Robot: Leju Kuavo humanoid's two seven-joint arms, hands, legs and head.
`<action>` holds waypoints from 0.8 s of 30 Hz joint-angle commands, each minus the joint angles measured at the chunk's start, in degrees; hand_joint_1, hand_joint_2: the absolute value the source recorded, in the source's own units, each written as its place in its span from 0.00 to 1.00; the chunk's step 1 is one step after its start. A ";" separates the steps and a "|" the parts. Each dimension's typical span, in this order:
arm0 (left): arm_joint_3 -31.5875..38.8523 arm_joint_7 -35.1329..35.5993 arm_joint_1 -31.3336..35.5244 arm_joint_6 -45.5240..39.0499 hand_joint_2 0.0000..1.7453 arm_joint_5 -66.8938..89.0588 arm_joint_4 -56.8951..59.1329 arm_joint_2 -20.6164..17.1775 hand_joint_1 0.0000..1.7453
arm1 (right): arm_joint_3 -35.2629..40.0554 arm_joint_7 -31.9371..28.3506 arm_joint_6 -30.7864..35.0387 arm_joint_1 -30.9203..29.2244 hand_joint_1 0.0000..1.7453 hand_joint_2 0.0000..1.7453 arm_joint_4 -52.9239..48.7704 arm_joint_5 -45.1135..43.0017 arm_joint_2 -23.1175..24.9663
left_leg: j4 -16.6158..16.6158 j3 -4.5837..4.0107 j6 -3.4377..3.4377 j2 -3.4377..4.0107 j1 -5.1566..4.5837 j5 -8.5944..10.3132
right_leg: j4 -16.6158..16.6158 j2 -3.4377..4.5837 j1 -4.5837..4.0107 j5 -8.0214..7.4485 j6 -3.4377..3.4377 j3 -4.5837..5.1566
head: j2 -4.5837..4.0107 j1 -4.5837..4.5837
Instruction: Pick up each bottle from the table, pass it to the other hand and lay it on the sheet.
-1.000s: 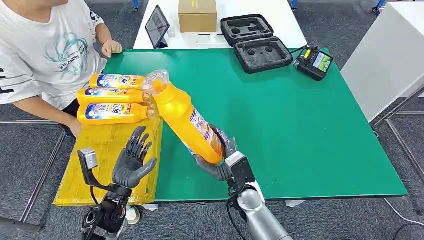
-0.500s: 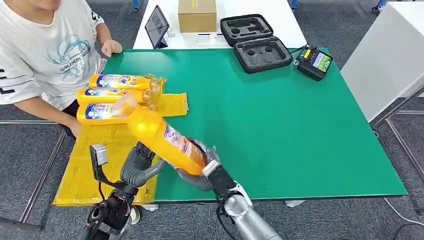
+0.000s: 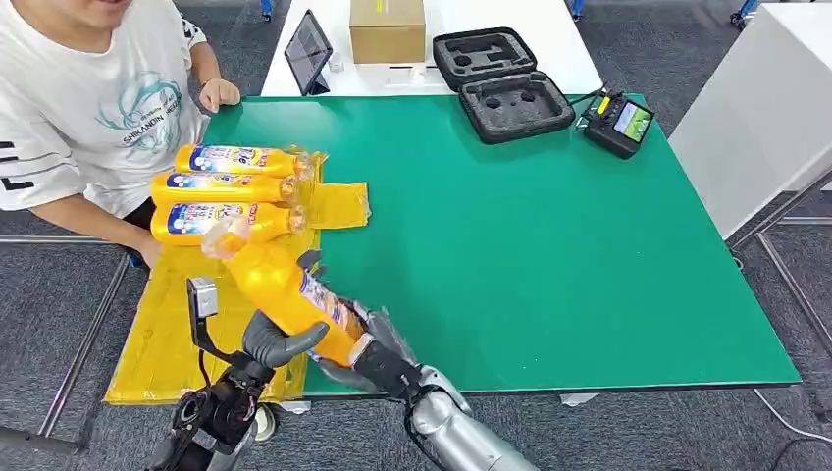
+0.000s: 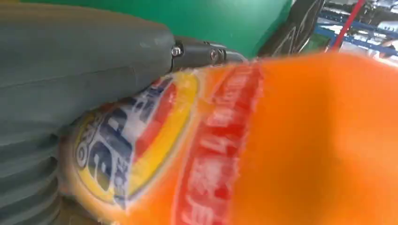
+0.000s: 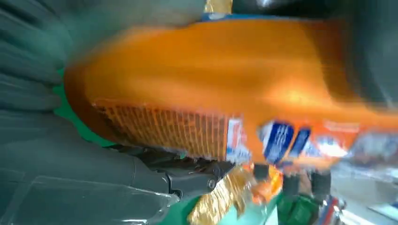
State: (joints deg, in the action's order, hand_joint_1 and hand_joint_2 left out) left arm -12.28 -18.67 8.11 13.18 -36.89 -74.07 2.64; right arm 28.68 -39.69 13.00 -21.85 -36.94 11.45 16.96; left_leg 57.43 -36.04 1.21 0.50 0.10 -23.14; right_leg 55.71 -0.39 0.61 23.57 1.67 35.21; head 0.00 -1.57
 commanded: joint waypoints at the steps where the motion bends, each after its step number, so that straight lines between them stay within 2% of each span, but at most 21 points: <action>1: -1.34 0.38 4.16 -0.69 1.00 -0.25 3.07 -0.60 0.00 | 5.43 -0.31 -0.44 -0.55 1.00 1.00 6.39 0.88 0.70 | -0.03 0.24 -0.07 -0.19 0.07 -0.06 | -0.05 -0.13 -0.06 0.10 -0.06 -0.30 | 0.00 0.00; 12: -1.07 0.71 4.88 -0.57 1.00 -3.42 3.24 -0.91 0.00 | 6.83 0.05 -0.21 -2.07 1.00 1.00 11.38 2.58 1.74 | -0.01 0.27 -0.08 -0.22 0.09 -0.09 | -0.04 -0.16 -0.09 0.13 -0.07 -0.34 | 0.00 -0.02; 17: -1.13 0.24 4.44 -0.02 1.00 -3.61 2.15 -1.37 0.00 | 5.22 1.01 0.78 -2.57 1.00 1.00 12.82 2.02 1.30 | -0.05 0.40 -0.09 -0.31 0.11 -0.11 | -0.09 -0.24 -0.10 0.17 -0.07 -0.48 | 0.00 -0.02; 18: -1.74 0.90 7.30 -0.36 1.00 -3.93 4.24 -1.44 0.00 | 6.13 2.15 7.08 -3.66 1.00 1.00 13.22 4.86 1.60 | -0.01 0.26 -0.07 -0.27 0.09 -0.08 | -0.05 -0.21 -0.09 0.13 -0.06 -0.34 | 0.00 -0.02; 20: -1.95 1.40 10.42 -0.89 1.00 -4.98 8.09 -1.22 0.00 | 6.05 2.86 8.66 -4.34 1.00 1.00 12.91 5.92 1.99 | 0.03 0.15 -0.07 -0.37 0.10 -0.03 | -0.01 -0.31 -0.09 0.12 -0.06 -0.26 | 0.00 -0.02; 24: -1.85 0.89 11.23 -1.06 1.00 -5.13 9.84 -1.24 0.00 | 6.17 3.32 9.42 -4.22 1.00 1.00 12.58 6.63 2.24 | -0.02 0.05 -0.03 -0.17 0.02 0.04 | -0.02 -0.15 -0.01 0.03 -0.03 -0.09 | 0.00 -0.04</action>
State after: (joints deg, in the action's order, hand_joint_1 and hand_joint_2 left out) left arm -12.55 -17.84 11.24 12.74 -41.62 -72.83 1.44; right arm 30.97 -36.85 21.12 -25.09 -28.76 16.18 18.45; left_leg 57.44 -36.08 1.23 0.47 0.09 -23.11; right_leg 55.71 -0.42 0.62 23.55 1.68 35.22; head 0.00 -1.62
